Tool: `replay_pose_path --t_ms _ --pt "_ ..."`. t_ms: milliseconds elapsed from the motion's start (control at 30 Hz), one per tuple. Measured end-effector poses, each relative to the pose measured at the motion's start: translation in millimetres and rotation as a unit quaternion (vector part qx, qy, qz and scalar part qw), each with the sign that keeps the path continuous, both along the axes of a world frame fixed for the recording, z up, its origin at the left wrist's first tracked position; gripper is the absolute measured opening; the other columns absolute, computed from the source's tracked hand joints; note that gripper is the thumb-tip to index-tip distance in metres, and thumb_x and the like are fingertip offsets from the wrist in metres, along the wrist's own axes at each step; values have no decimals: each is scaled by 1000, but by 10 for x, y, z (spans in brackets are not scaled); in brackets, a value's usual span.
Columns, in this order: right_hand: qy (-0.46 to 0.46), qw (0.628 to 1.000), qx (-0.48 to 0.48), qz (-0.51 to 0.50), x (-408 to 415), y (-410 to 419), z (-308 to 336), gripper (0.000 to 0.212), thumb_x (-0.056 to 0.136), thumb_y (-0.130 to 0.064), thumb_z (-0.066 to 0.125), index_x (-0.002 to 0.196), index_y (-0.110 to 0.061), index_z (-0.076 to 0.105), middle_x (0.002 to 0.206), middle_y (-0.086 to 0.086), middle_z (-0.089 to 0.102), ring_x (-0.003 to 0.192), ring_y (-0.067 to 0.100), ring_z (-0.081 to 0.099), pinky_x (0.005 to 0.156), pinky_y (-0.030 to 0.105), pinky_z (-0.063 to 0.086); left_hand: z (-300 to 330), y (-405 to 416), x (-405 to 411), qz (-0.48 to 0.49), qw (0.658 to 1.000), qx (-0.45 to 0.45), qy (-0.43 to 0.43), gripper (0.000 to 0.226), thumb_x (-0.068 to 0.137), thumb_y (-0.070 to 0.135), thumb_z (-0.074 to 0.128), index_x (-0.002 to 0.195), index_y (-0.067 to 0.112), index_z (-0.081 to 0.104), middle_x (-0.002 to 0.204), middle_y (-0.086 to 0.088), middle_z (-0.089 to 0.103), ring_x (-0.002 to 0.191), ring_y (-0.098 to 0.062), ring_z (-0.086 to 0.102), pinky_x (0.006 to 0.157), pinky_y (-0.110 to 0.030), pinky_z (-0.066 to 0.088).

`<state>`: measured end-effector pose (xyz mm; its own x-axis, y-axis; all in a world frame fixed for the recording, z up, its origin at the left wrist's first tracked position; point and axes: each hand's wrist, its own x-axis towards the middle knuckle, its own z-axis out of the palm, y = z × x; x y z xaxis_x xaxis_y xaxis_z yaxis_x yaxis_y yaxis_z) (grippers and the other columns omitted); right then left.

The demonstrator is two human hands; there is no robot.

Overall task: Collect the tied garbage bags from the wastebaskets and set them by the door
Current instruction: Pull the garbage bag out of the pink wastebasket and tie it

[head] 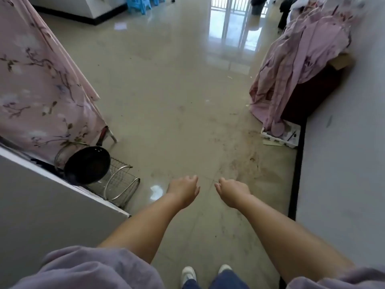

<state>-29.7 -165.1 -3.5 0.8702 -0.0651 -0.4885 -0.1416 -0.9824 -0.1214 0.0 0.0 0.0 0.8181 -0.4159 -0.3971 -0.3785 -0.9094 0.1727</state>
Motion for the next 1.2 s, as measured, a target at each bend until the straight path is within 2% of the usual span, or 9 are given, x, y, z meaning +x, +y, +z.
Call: replay_pose_path --t_ms 200,300,567,767,867,1067,1200 --pt "33 999 -10 14 314 -217 -52 46 102 -40 20 120 -11 49 124 13 59 111 30 58 77 34 39 -62 -183 375 -9 1000 9 20 37 99 37 33 121 10 46 124 -14 57 111 -36 57 83 -38 45" --pt "47 999 -16 13 605 -450 -43 49 101 -42 19 121 -12 51 124 12 59 110 30 58 79 36 42 -61 -373 688 -17 1000 12 20 39 99 38 33 124 10 47 125 -14 58 111 -36 57 86 -39 45" --pt "68 997 -25 41 1691 -1461 66 50 101 -41 19 119 -10 54 124 12 58 110 30 58 76 34 40 15 -1225 1687 19 999 28 31 42 99 41 31 125 12 46 125 -13 59 111 -35 57 87 -39 47" --pt "86 993 -28 74 2577 -2072 172 52 102 -41 19 122 -10 55 129 13 56 117 30 55 92 37 44 156 -1883 2442 54 998 12 18 42 99 42 30 125 13 48 124 -12 59 112 -33 58 83 -36 46" --pt "94 990 -30 98 3061 -2139 202 51 102 -39 19 125 -9 53 131 13 55 119 30 54 93 38 44 170 -1936 2813 83 996 10 24 43 100 41 30 124 12 49 125 -12 59 113 -32 57 84 -36 45" --pt "98 970 -57 215 4139 -1852 310 42 104 -25 19 140 -17 38 142 8 45 129 29 44 102 41 41 109 -1686 3653 155 987 -6 38 43 100 40 30 125 11 50 124 -13 59 110 -32 58 86 -36 45" --pt "80 967 -47 237 5032 -1528 243 44 103 -32 20 132 -12 46 137 9 50 126 29 48 99 41 42 102 -1374 4420 189 981 -3 32 43 100 40 30 124 12 52 124 -13 60 112 -32 57 85 -34 44"
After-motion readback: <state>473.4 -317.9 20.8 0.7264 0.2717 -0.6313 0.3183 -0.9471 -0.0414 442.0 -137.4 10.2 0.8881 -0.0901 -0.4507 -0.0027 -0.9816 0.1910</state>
